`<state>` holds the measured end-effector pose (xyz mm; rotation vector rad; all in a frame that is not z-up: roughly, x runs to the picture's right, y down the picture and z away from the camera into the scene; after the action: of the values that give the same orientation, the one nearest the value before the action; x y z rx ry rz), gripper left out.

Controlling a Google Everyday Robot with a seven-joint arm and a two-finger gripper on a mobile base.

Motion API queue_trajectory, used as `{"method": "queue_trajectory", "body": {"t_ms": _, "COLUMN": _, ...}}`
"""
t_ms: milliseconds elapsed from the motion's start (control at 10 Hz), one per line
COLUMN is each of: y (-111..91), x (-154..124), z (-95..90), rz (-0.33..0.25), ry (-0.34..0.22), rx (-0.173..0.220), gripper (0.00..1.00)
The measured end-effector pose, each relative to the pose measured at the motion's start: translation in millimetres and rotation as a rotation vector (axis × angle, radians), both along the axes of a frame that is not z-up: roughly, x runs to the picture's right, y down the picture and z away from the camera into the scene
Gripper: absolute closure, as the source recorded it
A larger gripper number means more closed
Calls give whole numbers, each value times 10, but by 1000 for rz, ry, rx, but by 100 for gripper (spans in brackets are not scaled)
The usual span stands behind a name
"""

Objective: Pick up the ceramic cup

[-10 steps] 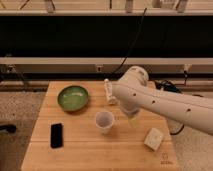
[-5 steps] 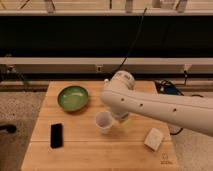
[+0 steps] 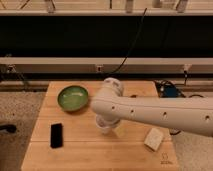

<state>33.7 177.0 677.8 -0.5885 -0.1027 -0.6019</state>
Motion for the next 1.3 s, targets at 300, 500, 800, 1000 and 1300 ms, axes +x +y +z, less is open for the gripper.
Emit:
{"method": "queue_trajectory", "body": {"t_ms": 300, "y": 178, "x": -107, "z": 101, "rz": -9, "ry": -38, "rx": -1, "gripper": 20}}
{"method": "queue_trajectory", "body": {"t_ms": 500, "y": 271, "x": -119, "z": 173, "rz": -12, "ry": -58, "rx": -3, "gripper": 20}}
{"method": "queue_trajectory", "body": {"t_ms": 800, "y": 351, "x": -107, "z": 253, "rz": -8, "ry": -82, "rx": -5, "gripper": 20}}
{"method": "queue_trajectory", "body": {"t_ms": 1000, "y": 393, "x": -107, "z": 311, "rz": -9, "ry": -94, "rx": -8, "gripper": 20}}
{"method": "queue_trajectory", "body": {"t_ms": 1300, "y": 435, "x": -124, "z": 348, "rz": -5, "ry": -109, "rx": -11, "gripper": 20}}
